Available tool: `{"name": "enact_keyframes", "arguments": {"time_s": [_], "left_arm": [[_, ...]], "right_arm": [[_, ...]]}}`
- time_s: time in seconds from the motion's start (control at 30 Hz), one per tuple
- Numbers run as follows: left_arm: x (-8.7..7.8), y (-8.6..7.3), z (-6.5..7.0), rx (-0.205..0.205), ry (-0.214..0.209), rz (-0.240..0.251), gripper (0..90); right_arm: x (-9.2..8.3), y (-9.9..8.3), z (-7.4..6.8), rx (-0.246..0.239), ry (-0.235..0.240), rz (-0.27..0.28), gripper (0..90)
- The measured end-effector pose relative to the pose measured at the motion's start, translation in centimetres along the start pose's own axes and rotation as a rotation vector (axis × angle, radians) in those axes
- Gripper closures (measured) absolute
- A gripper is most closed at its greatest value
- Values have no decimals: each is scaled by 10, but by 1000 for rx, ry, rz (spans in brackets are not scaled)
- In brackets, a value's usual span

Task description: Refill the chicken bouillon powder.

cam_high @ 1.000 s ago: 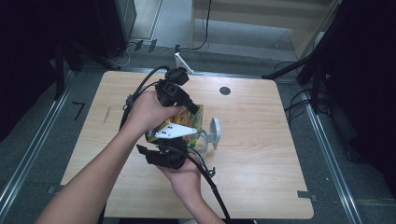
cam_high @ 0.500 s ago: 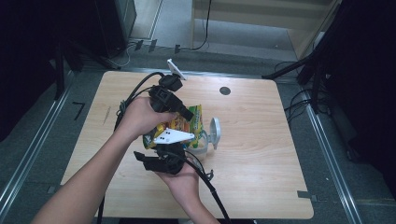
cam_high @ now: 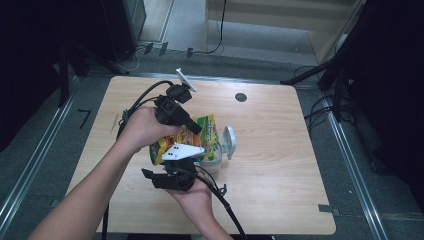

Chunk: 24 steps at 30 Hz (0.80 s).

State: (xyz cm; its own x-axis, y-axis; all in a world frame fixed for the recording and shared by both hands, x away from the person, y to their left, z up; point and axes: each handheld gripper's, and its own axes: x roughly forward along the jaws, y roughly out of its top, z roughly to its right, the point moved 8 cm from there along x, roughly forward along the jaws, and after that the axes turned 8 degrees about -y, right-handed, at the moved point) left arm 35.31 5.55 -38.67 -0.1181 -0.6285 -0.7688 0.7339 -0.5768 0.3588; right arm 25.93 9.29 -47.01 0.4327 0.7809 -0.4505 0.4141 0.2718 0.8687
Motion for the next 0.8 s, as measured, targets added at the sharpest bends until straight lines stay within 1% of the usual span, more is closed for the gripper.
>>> {"name": "enact_keyframes", "arguments": {"time_s": [0.23, 0.4, 0.47, 0.57, 0.63, 0.67, 0.8], "left_arm": [[-3, -7, -1, 13, -17, -13, 884], [-5, -11, -3, 18, -30, -8, 888], [-7, -14, -4, 26, -33, 7, 889], [-8, -16, -6, 33, -29, 10, 888], [-9, -17, -6, 38, -34, 24, 888], [-10, -19, -7, 47, -32, 31, 888], [-12, -23, -8, 55, -37, 48, 888]], "right_arm": [[2, -5, -1, -28, -4, -7, 476], [1, -10, 0, -32, -5, -6, 465], [0, -13, 2, -38, -8, -12, 457], [-2, -16, 4, -49, -14, -19, 455], [-3, -17, 5, -50, -15, -26, 455], [-4, -18, 6, -52, -14, -27, 454], [-6, -22, 7, -56, -20, -31, 450]]}}
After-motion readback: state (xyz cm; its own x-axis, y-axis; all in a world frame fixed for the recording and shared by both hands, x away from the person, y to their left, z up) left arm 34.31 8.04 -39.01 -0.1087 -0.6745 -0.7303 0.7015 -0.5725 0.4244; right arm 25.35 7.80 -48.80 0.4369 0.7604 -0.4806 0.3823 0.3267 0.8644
